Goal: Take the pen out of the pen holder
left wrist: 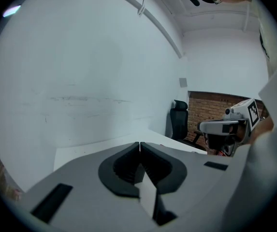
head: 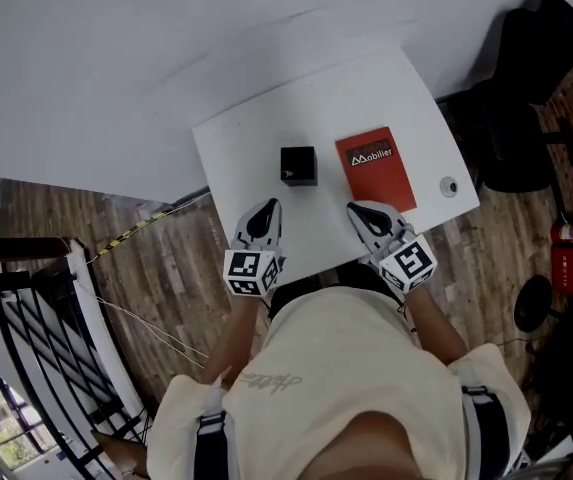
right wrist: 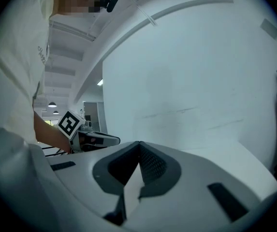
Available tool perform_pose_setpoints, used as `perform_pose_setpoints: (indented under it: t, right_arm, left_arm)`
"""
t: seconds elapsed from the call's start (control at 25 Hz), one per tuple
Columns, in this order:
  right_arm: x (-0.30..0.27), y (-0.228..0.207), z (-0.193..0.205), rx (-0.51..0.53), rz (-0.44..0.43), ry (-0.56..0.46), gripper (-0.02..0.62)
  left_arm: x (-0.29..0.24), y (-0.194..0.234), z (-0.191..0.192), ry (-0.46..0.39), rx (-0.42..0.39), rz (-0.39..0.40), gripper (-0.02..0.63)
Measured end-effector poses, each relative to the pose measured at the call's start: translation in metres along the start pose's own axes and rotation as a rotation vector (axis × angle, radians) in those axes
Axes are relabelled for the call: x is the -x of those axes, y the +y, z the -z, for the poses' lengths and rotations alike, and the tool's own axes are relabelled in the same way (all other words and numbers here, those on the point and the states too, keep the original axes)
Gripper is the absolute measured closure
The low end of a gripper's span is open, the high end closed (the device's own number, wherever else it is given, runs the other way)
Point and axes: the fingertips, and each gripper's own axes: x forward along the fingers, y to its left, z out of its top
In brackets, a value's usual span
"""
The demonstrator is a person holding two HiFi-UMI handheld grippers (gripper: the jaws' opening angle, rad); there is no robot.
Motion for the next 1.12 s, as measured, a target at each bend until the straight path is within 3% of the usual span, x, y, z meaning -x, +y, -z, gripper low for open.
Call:
perform_pose_setpoints:
  t: [0.2, 0.36, 0.64, 1.12]
  right_arm:
    - [-0.008, -0.020, 0.003, -0.010, -0.062, 0.017, 0.589]
    - [-0.021, -0.034, -0.003, -0.011, -0.042, -0.005, 0.589]
    - [-0.035, -0.034, -0.012, -0.005, -0.006, 0.008, 0.589]
    - [-0.037, -0.044, 0.004, -0.034, 0.041, 0.070, 0.589]
  left_arm:
    - [-0.012, 0.000, -0.011, -0.013, 0.013, -0.056, 0.586]
    - [-0.018, 0.001, -0.010, 0.005, 0.003, -0.058, 0.586]
    - [-0.031, 0.014, 0.005, 0.061, 0.011, -0.009, 0.586]
    - [-0.061, 0.024, 0.033, 0.125, 0.027, 0.069, 0.567]
